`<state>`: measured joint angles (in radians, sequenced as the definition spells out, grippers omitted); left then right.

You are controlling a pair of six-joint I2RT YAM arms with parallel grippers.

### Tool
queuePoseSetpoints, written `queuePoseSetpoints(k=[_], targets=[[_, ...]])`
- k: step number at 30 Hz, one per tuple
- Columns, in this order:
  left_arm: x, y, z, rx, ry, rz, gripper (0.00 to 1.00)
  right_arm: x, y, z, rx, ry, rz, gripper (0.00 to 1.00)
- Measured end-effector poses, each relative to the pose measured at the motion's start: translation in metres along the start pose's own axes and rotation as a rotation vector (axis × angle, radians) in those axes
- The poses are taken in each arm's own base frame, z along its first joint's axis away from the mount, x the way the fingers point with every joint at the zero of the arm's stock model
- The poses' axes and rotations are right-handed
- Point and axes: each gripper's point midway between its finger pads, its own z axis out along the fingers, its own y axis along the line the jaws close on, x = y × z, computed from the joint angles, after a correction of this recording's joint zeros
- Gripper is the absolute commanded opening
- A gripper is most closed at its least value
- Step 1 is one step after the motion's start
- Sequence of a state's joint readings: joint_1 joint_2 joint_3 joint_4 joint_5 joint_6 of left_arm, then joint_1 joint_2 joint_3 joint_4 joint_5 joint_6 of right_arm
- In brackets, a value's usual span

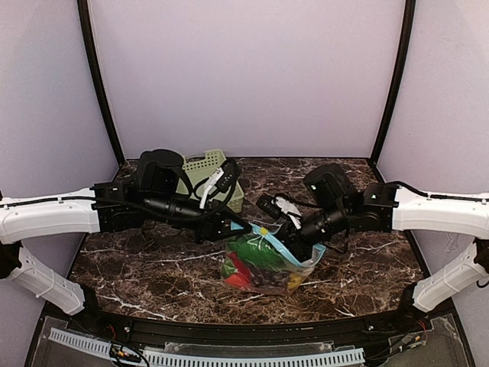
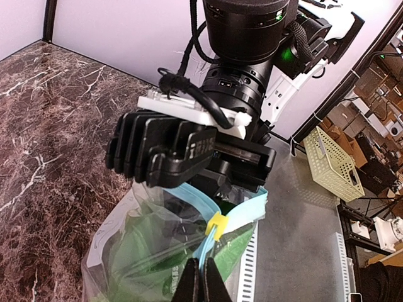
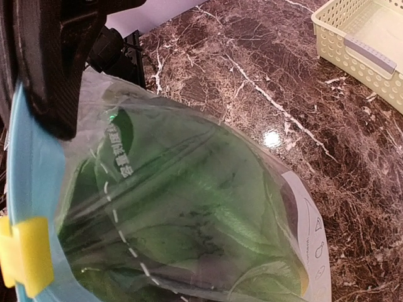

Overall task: Place the food in the zip-top bag and seal the zipper
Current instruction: Adjust the fake vegetable in the zipper food storage bag.

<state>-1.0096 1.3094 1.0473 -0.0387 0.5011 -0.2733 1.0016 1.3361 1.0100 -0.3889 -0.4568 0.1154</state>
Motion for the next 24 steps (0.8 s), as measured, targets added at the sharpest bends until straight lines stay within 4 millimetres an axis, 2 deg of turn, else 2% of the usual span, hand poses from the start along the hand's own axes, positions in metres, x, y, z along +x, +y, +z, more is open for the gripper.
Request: queuePoseSetpoints(k=[5, 11, 15, 24], targets=[[0.001, 0.0, 0.001, 0.006, 0.005, -0.003, 0.01, -0.003, 0.001, 0.004, -0.007, -0.004, 0.015, 0.03], [0.003, 0.001, -0.003, -0.005, -0.01, 0.0, 0.01, -0.009, 0.003, -0.001, -0.003, -0.032, 0.042, 0.29], [0.005, -0.001, -0.01, -0.006, -0.028, 0.001, 0.01, -0.013, 0.011, -0.019, -0.003, -0.082, 0.045, 0.43], [0.003, -0.005, -0.015, -0.011, -0.054, -0.002, 0.01, -0.01, 0.025, -0.064, 0.034, -0.171, 0.055, 0.61]])
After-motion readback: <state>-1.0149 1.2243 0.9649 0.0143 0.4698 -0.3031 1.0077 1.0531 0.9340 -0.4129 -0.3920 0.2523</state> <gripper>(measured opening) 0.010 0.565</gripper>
